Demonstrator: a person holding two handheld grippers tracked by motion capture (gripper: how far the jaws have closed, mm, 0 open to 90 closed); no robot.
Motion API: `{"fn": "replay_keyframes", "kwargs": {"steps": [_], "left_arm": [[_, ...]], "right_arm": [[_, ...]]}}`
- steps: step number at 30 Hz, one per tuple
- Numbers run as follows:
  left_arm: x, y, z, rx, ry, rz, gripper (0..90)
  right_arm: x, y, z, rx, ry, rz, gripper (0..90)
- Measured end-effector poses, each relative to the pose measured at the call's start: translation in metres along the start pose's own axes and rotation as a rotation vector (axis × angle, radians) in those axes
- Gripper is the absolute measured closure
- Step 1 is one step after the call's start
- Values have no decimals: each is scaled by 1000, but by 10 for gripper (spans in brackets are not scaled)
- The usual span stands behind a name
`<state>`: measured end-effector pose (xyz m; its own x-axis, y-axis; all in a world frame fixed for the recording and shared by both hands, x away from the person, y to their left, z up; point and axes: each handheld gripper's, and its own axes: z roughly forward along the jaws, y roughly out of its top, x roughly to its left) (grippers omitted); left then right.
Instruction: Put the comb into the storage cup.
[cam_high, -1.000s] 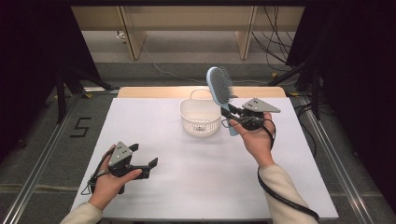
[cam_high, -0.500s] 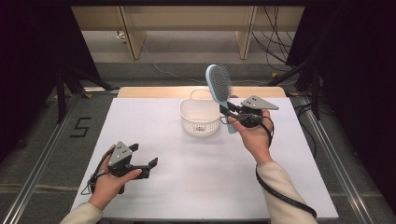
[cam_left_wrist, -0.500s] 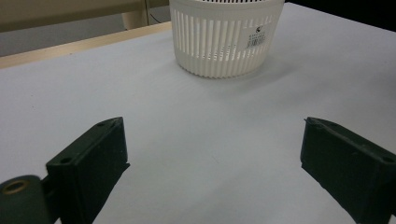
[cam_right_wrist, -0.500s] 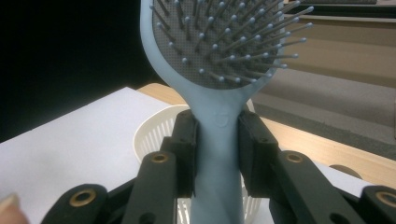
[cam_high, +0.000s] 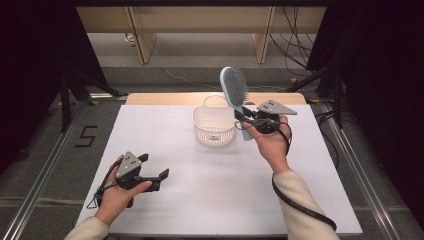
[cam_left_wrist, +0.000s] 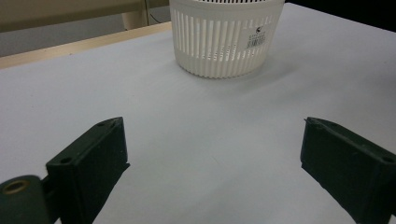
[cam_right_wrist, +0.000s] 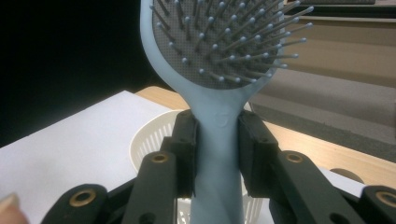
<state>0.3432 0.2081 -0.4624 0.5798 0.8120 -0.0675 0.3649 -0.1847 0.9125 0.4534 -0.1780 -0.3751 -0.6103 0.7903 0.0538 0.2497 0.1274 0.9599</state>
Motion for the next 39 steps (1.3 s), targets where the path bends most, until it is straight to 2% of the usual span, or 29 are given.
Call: {"fn": "replay_keyframes", "kwargs": {"steps": [39], "left_arm": [[0,0,0,0,-2,-1,69]], "right_arm": [[-3,11,13,1,-11,11,705]]}}
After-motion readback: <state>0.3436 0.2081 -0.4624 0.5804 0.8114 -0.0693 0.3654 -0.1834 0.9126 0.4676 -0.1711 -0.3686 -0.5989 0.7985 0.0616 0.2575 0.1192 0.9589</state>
